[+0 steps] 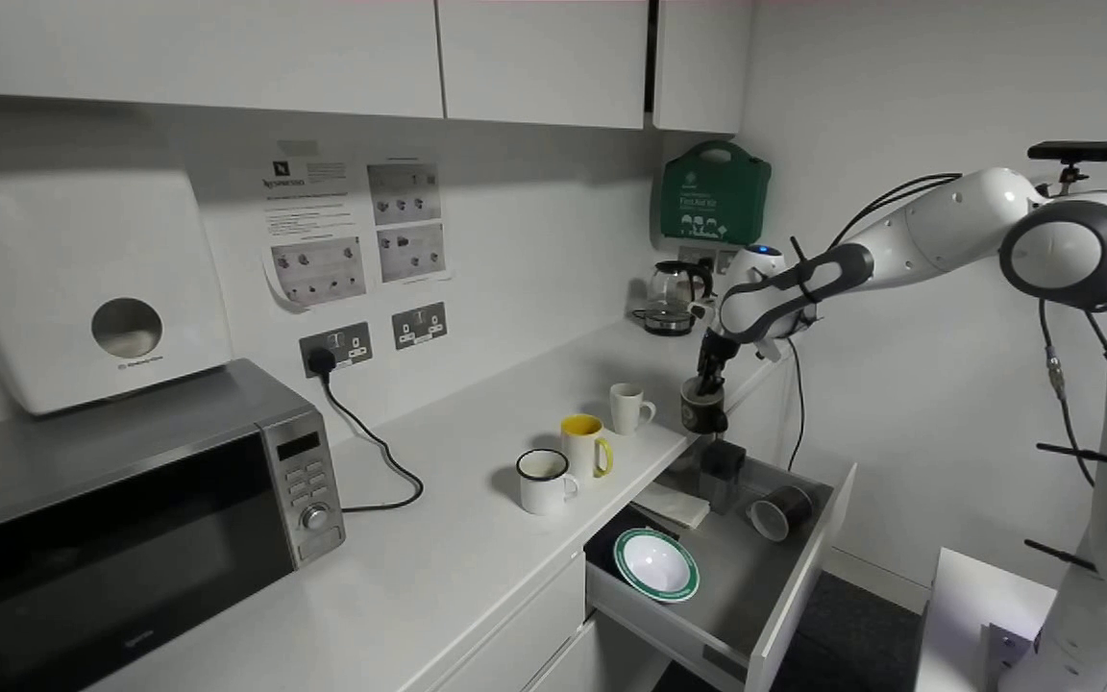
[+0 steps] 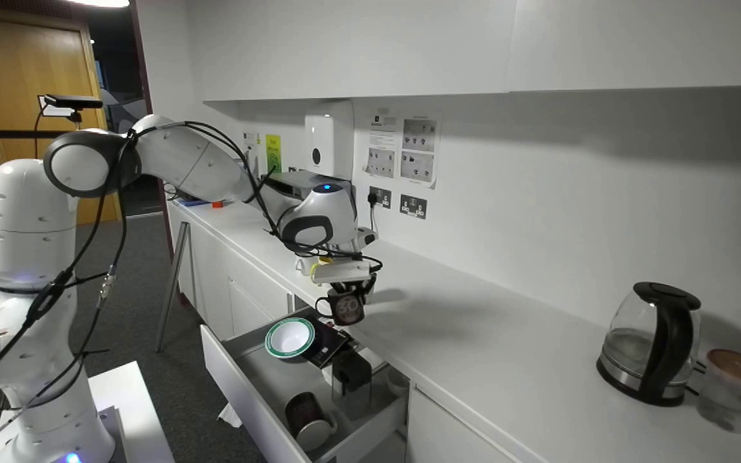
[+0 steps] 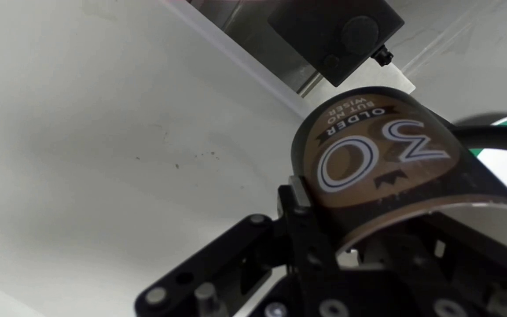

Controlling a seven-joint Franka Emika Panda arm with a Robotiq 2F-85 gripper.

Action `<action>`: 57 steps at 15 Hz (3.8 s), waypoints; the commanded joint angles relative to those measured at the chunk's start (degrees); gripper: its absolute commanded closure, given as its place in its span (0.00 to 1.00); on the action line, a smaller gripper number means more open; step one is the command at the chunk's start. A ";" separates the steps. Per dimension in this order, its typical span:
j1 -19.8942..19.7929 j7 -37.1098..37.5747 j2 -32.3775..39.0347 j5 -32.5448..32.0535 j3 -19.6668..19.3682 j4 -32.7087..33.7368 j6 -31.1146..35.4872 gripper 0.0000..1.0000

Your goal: Take the black mug out of the open drawer

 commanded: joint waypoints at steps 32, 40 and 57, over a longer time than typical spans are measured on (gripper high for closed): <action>-8.13 -14.87 20.08 8.39 5.22 37.02 -22.16 0.97; -9.56 -16.02 23.44 8.51 6.53 40.41 -22.05 0.97; -11.22 -16.49 28.45 8.61 8.48 44.38 -22.81 0.97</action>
